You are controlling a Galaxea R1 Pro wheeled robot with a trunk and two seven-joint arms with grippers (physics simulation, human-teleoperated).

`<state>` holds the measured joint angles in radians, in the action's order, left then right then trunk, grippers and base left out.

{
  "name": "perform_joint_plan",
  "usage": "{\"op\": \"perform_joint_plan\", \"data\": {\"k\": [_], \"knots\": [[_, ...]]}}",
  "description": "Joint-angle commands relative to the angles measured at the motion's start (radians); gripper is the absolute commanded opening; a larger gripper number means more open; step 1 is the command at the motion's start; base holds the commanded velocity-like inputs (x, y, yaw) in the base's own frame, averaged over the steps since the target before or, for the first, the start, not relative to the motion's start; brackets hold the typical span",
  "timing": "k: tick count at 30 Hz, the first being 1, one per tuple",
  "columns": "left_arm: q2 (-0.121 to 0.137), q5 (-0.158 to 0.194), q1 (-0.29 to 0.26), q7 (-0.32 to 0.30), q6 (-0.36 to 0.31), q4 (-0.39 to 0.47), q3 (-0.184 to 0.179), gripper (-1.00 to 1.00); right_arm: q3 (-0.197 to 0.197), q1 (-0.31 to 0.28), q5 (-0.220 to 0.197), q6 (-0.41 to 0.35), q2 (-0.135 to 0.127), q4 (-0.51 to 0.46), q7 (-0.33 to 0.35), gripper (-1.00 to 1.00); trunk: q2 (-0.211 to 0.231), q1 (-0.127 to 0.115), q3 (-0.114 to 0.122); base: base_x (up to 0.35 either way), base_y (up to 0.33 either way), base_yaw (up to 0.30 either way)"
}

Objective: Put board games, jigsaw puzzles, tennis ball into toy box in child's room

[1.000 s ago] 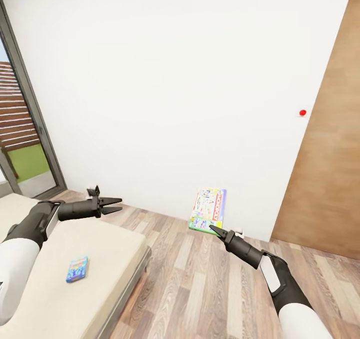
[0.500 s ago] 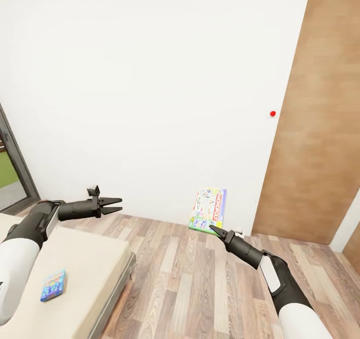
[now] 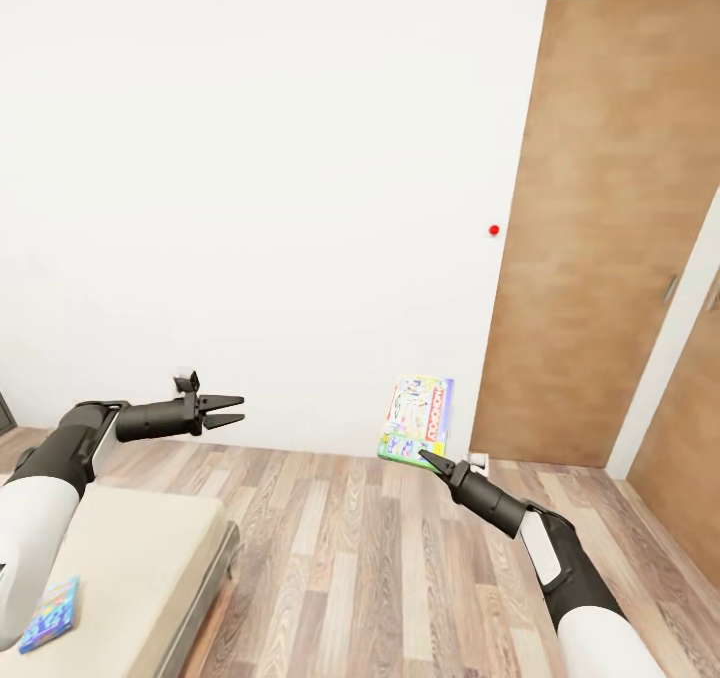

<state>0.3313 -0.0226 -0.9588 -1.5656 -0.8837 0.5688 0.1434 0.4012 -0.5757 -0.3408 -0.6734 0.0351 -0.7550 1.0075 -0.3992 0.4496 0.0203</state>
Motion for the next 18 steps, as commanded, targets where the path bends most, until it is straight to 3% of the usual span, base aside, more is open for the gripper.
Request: {"op": "perform_joint_plan", "data": {"k": [1,8,18], "knots": [[0.000,-0.002,0.000,-0.005,-0.011,0.000,0.001,1.00,0.004,0.000,-0.004,-0.008,0.001,0.000,0.002,-1.00,-0.001,0.000,0.001,0.000,0.000,-0.256],[0.000,-0.002,0.000,-0.005,-0.010,0.000,0.001,1.00,0.005,0.000,-0.006,-0.008,-0.019,0.000,0.021,-1.00,-0.001,0.000,0.007,0.000,0.000,-0.256],[0.003,-0.002,0.000,-0.005,-0.010,0.000,0.001,1.00,0.005,-0.001,-0.005,-0.006,-0.020,0.000,0.048,-1.00,-0.001,0.000,0.016,0.000,0.000,-0.256]]}}
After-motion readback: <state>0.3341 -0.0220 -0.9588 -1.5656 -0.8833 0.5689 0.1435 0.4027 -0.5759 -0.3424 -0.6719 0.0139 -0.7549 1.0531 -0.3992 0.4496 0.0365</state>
